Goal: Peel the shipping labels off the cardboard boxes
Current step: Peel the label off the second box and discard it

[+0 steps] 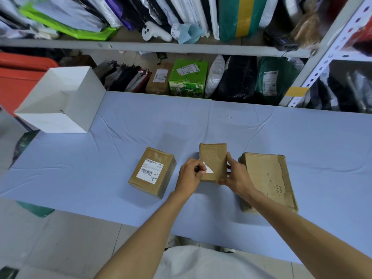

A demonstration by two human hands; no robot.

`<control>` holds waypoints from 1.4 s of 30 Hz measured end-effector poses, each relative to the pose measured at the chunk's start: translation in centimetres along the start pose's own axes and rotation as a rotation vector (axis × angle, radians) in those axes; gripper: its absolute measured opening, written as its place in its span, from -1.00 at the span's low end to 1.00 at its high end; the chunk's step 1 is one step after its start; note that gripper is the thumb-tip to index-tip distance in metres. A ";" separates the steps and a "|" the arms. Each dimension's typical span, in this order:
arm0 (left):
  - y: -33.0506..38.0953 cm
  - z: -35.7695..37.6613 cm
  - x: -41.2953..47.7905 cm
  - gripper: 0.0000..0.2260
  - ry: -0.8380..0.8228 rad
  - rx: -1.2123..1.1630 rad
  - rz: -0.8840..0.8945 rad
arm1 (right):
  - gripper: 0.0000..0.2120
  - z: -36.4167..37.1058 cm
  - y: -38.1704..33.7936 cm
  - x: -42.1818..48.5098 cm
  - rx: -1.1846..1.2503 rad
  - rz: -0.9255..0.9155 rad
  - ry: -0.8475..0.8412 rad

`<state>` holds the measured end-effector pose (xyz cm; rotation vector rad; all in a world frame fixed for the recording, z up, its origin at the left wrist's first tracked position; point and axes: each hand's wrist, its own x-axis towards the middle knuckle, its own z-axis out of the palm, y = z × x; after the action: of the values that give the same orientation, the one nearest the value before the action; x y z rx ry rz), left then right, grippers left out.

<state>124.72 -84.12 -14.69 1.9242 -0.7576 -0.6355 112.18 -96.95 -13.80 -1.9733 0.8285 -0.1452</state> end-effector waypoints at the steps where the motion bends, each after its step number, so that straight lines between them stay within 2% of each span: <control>1: -0.1 0.0 -0.1 -0.83 -0.005 0.027 0.008 | -0.05 -0.1 -0.1 0.0 -0.005 -0.003 -0.002; 4: 0.1 0.0 -0.3 -0.81 0.021 -0.012 0.000 | -0.04 -0.2 -0.4 -0.1 -0.024 -0.010 -0.002; 9: 0.2 0.3 -0.9 -0.68 0.062 -0.175 -0.061 | -0.20 -0.3 -0.5 -0.1 -0.012 0.027 -0.013; 13: 0.0 0.5 -1.3 -0.70 0.108 -0.030 -0.034 | -0.18 -0.4 -0.5 -0.1 -0.006 0.023 -0.010; 19: 0.0 0.6 -1.5 -0.74 0.091 0.146 0.045 | -0.11 -0.3 -0.5 -0.1 -0.009 0.033 -0.016; 27: 0.6 0.6 -1.3 -0.77 0.105 0.051 -0.004 | -0.19 -0.2 -0.2 0.1 -0.013 0.039 -0.005; 32: 0.7 1.0 -1.7 -0.90 0.101 0.110 0.016 | -0.12 -0.2 -0.3 -0.1 -0.020 0.035 -0.008; 37: 0.5 0.9 -1.8 -0.73 0.143 -0.060 -0.062 | -0.16 -0.2 -0.4 -0.2 -0.034 0.033 -0.002; 42: 0.6 1.5 -2.3 -0.70 0.187 0.050 -0.011 | -0.13 -0.3 -0.6 -0.2 -0.030 0.048 -0.014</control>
<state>121.99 -83.57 -14.56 2.0022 -0.6506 -0.4393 112.22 -96.85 -13.07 -1.9787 0.8729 -0.0916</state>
